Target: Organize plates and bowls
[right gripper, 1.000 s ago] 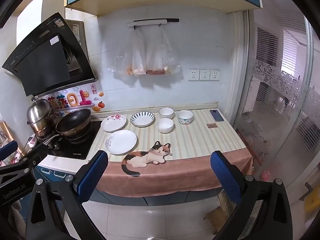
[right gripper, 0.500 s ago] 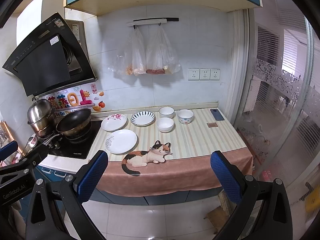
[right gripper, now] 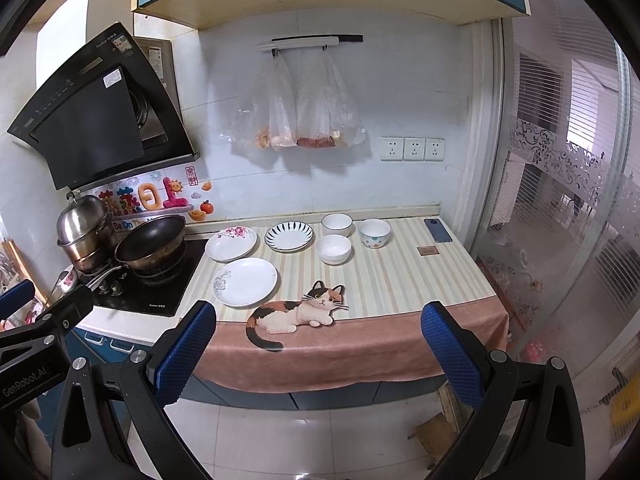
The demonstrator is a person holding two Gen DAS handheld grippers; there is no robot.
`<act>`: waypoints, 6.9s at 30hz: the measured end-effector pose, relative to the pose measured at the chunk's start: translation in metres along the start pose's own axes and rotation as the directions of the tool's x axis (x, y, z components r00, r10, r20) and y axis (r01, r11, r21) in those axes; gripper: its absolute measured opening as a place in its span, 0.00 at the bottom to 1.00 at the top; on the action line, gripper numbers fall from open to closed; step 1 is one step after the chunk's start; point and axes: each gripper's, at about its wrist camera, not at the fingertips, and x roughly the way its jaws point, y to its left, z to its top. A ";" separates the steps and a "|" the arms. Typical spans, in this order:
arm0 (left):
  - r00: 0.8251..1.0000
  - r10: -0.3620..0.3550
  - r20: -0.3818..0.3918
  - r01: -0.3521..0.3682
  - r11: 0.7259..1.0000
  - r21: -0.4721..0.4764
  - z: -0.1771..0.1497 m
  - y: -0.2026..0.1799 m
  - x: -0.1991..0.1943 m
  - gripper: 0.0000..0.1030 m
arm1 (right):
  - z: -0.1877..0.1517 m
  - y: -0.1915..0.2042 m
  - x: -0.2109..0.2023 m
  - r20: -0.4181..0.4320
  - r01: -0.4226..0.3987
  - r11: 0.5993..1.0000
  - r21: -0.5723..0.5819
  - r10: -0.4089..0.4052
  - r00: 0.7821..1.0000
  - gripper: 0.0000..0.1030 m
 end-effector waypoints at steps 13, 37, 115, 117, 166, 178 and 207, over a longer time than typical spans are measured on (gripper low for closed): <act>1.000 0.002 0.000 -0.002 1.000 -0.005 0.001 0.005 0.000 1.00 | 0.000 0.001 0.000 0.002 0.000 1.000 0.000 0.000 1.000 1.00; 1.000 0.010 0.005 -0.010 1.000 0.001 0.004 0.008 0.004 1.00 | 0.005 0.003 0.007 0.002 -0.002 1.000 0.002 0.002 1.000 1.00; 0.658 -0.198 -0.727 -0.019 0.960 -0.279 -0.047 0.103 0.617 0.35 | -0.041 0.119 0.759 -0.699 -0.384 0.880 0.281 0.462 0.546 0.30; 0.661 -0.195 -0.725 -0.018 0.961 -0.275 -0.047 0.103 0.614 0.34 | -0.042 0.119 0.759 -0.699 -0.374 0.889 0.264 0.443 0.561 0.23; 0.637 -0.192 -0.747 0.184 0.978 -0.095 -0.058 -0.073 0.590 0.34 | -0.064 -0.081 0.699 -0.661 -0.161 0.925 0.343 0.360 0.659 0.19; 0.636 -0.196 -0.747 0.168 0.979 -0.114 -0.056 -0.084 0.590 0.34 | -0.063 -0.080 0.703 -0.673 -0.178 0.918 0.354 0.382 0.633 0.20; 0.793 -0.012 -0.610 -0.310 0.852 -0.421 0.025 0.133 0.657 0.34 | 0.126 0.207 0.847 -0.616 -0.598 0.800 -0.046 0.449 0.648 0.39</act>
